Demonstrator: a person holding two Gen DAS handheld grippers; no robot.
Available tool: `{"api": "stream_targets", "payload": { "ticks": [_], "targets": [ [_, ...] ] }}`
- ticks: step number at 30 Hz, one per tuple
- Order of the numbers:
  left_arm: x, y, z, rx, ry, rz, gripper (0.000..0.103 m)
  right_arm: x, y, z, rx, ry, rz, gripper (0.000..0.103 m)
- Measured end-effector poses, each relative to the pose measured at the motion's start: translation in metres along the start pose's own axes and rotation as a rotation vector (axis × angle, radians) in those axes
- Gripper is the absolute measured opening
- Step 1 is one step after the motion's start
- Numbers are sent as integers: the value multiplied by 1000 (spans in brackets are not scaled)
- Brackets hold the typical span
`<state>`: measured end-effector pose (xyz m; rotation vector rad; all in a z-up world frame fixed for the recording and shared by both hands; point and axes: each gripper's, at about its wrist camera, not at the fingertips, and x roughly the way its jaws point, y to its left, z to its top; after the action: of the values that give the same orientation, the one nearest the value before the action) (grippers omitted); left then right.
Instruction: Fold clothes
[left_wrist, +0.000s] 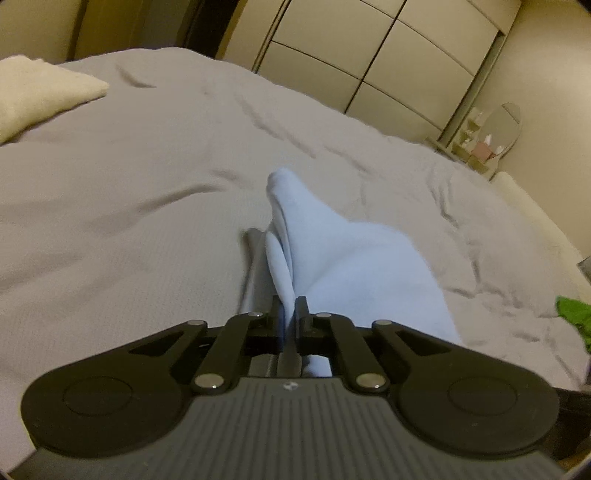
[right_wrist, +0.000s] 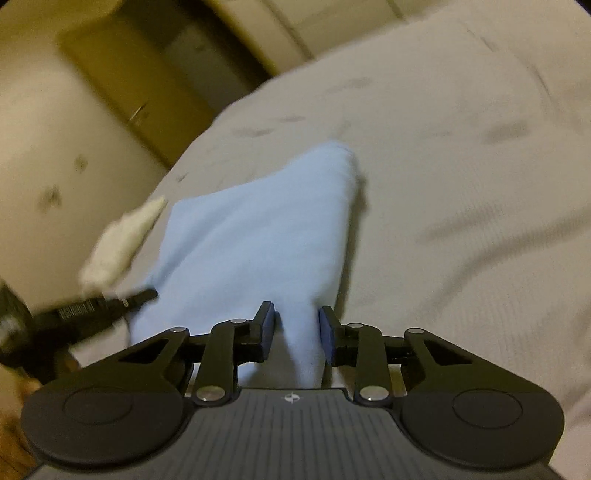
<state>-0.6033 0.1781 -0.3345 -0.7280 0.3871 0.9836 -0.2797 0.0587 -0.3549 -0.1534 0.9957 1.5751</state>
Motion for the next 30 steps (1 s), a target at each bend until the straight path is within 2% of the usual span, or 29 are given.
{"api": "stream_targets", "payload": {
  "ticks": [3,5,11,14,16,18,21,23,26,27,29,30],
  "targets": [
    [19,16,-9,-62,59,10,7,14,23,-10,-181,11,-86,31],
    [19,16,-9,-76,65,19,8,21,32,-16,-261,12,-127,31],
    [-32,-8,0,31,-37,101,7,-8,9,3,-55,-27,-51,36],
    [-60,-29,-7,102,-82,75,7,-26,6,5,-48,-68,-38,38],
    [-62,-48,-18,168,-66,40,8,-27,13,1,-88,-61,-34,38],
    [-47,-59,-34,226,-16,55,8,-26,21,-3,-129,-50,-32,37],
    [-13,-56,-48,215,97,160,7,-9,32,-16,-226,10,-81,38],
    [-15,-62,-48,216,93,191,7,-3,40,-22,-306,33,-122,42],
    [-29,-78,-44,223,78,237,8,-18,42,-14,-254,41,-112,43],
    [-35,-83,-43,227,71,252,9,-24,42,-12,-237,32,-113,46],
    [-45,-91,-45,229,85,293,16,-35,43,-11,-226,21,-125,61],
    [-50,-94,-46,227,98,311,17,-37,44,-13,-225,26,-136,77]
  ]
}}
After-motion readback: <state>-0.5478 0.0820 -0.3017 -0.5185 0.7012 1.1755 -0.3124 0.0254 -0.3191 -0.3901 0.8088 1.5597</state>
